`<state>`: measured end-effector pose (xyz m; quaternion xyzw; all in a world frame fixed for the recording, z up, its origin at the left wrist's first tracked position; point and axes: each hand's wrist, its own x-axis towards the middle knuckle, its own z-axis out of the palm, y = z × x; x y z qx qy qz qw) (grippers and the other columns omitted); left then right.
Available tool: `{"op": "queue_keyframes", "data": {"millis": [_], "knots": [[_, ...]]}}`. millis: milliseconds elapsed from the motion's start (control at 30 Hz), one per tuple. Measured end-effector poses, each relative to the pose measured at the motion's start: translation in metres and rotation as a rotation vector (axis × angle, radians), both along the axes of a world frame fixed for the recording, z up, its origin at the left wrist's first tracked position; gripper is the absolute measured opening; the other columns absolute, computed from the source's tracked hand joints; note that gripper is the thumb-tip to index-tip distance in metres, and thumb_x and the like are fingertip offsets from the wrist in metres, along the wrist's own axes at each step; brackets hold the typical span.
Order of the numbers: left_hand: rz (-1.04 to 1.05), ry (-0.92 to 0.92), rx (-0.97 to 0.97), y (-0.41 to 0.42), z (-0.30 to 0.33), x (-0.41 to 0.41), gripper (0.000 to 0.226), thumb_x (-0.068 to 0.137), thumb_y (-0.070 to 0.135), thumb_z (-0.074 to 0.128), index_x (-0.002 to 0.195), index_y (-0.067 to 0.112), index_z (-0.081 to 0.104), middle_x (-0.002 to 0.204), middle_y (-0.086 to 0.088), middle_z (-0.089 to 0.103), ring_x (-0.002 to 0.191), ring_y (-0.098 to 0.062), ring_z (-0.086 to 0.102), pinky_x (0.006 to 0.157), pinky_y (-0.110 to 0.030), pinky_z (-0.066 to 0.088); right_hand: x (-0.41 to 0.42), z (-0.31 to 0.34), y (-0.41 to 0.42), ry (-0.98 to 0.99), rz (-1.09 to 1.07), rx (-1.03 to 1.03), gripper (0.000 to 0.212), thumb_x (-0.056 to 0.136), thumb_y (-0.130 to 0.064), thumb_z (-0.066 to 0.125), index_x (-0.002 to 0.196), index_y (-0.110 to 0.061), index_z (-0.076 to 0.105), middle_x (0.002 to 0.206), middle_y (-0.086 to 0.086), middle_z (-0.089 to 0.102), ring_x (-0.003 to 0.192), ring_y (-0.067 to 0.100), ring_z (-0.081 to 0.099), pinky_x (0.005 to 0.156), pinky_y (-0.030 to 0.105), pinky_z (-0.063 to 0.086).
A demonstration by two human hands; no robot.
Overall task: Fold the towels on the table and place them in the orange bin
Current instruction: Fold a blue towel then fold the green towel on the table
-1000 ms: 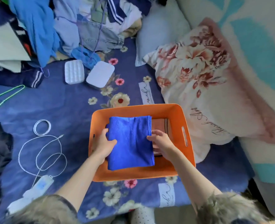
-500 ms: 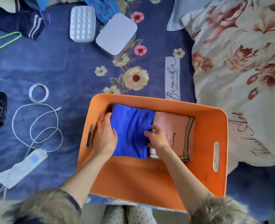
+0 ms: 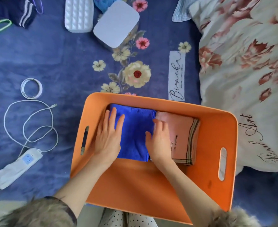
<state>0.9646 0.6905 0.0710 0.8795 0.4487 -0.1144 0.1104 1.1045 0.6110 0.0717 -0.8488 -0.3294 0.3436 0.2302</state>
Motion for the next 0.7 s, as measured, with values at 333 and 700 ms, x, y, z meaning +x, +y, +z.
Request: {"op": "queue_keyframes", "data": {"millis": [333,700], "knots": [[-0.254,0.446,-0.206,0.019,-0.024,0.000,0.135,0.065,0.059,0.072,0.132,0.016,-0.038,0.137,-0.016,-0.044,0.131,-0.029,-0.036,0.112,-0.042,-0.013,0.023,-0.044,0.007,-0.411,0.873,-0.282,0.122,0.069,-0.060,0.069,0.147,-0.018,-0.015,0.155,0.013,-0.020,0.138,0.028,-0.027,0.104,0.048,-0.025],[-0.158,0.360,-0.382,0.023,0.002,0.009,0.120,0.075,0.045,0.072,0.144,0.022,-0.025,0.151,-0.011,-0.031,0.141,-0.026,-0.025,0.116,-0.043,-0.004,0.021,-0.020,0.006,-0.250,0.805,-0.283,0.095,0.085,-0.059,0.051,0.149,-0.026,-0.011,0.157,0.007,-0.015,0.144,0.026,-0.016,0.115,0.051,-0.004]]}}
